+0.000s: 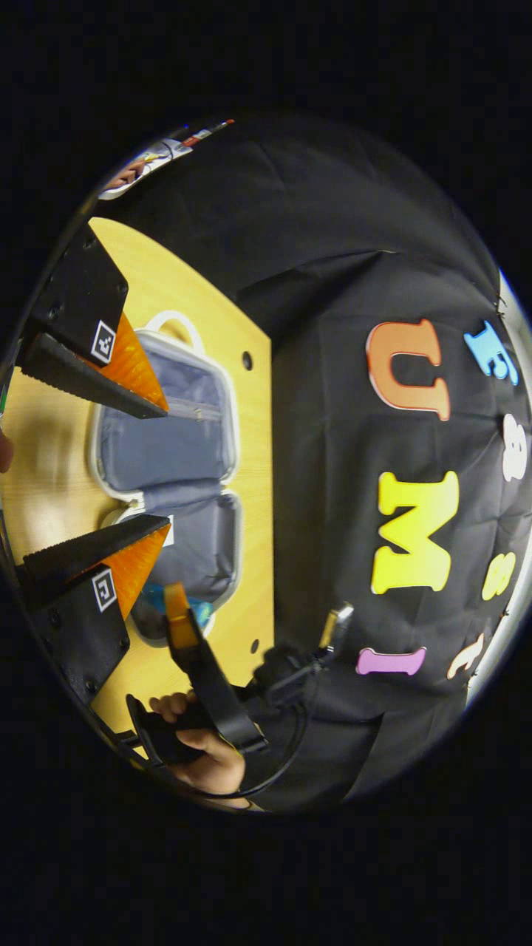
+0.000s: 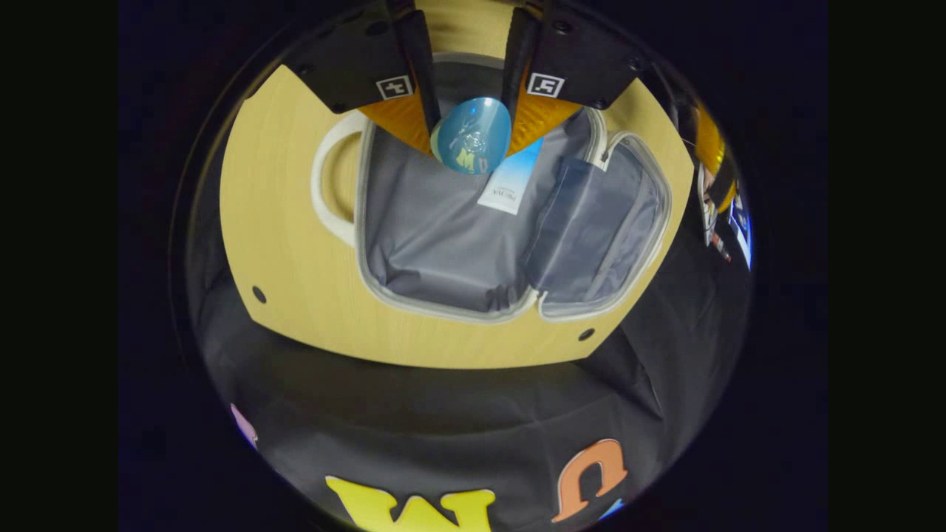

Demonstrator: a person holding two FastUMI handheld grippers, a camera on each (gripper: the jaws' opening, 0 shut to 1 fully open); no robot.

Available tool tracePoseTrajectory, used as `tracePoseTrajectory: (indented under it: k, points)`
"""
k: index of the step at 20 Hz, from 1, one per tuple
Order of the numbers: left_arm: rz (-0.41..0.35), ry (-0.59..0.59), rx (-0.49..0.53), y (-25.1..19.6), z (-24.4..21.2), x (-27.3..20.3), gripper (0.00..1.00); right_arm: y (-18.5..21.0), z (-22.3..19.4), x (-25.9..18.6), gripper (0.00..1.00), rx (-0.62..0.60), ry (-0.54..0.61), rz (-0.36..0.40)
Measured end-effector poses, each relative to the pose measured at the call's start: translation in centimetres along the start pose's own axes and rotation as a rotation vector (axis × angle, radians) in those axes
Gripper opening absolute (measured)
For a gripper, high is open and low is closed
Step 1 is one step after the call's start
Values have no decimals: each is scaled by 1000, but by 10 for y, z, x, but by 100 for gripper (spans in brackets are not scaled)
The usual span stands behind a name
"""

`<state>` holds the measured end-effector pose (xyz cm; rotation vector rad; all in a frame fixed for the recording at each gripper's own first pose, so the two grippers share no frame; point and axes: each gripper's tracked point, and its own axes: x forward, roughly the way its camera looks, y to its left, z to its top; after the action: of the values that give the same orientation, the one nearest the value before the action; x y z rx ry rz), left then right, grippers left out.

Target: First open the suitcase, pack the skin care products into it, and then close the suitcase.

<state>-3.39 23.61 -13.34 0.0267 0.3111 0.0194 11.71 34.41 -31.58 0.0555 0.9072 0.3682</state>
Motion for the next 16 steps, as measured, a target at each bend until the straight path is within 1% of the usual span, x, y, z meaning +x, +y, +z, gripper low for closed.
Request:
tracePoseTrajectory:
  k: [1,3,5,6,7,8,9,10,11,12,16]
  points:
    - [2,-25,2,5,11,0,87,0,0,1,40,28,21,-3]
    - [45,-54,-3,20,22,-1,90,-3,10,12,39,87,22,-15]
    - [75,-72,-26,35,33,-3,90,-5,21,26,39,134,31,-24]
    - [91,-82,-33,43,37,-4,90,-8,23,35,36,155,41,-31]
    - [103,-87,-37,49,41,-7,90,-11,24,41,39,172,52,-42]
    - [111,-96,-40,54,45,-9,90,-13,26,48,39,185,50,-51]
    - [120,-103,-44,60,47,-10,90,-14,27,52,36,196,53,-65]
    - [123,-112,-49,64,49,-12,90,-15,27,58,39,197,53,-76]
    - [122,-116,-54,66,51,-13,90,-16,28,63,36,196,52,-84]
    - [126,-118,-53,68,52,-15,90,-16,28,67,39,202,53,-94]
    - [123,-124,-54,72,55,-15,91,-20,27,86,39,239,83,-122]
